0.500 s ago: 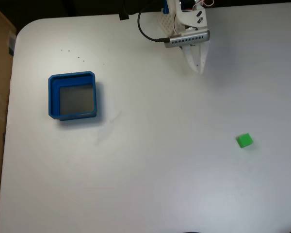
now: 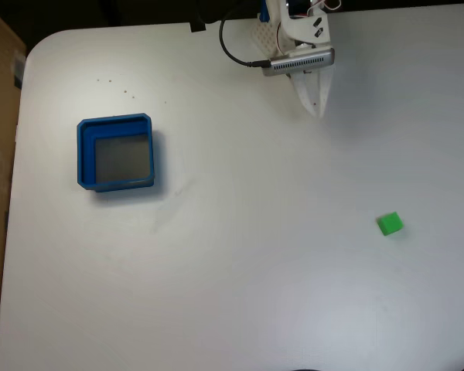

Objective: Pick up green cube and drop it in the blue box

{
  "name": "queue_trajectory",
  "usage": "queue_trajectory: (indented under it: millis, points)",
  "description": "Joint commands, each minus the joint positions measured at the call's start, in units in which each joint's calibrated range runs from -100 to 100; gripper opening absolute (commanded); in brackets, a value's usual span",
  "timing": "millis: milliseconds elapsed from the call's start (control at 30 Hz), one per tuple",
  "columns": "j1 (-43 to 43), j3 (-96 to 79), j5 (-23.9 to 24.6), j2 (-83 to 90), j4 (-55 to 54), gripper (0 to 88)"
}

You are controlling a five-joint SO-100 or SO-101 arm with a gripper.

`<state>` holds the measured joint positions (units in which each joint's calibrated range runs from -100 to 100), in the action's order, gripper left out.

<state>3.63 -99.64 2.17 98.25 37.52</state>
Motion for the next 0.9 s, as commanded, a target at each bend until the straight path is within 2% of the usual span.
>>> queue_trajectory:
  millis: [0,567,867]
  points:
    - [-0.01,-0.18,-0.15,0.08,-0.8,0.5]
    - [10.1,-0.09,-0.15,0.08,-0.8,0.5]
    - [9.96,3.44,0.15,-1.68,-0.8,0.5]
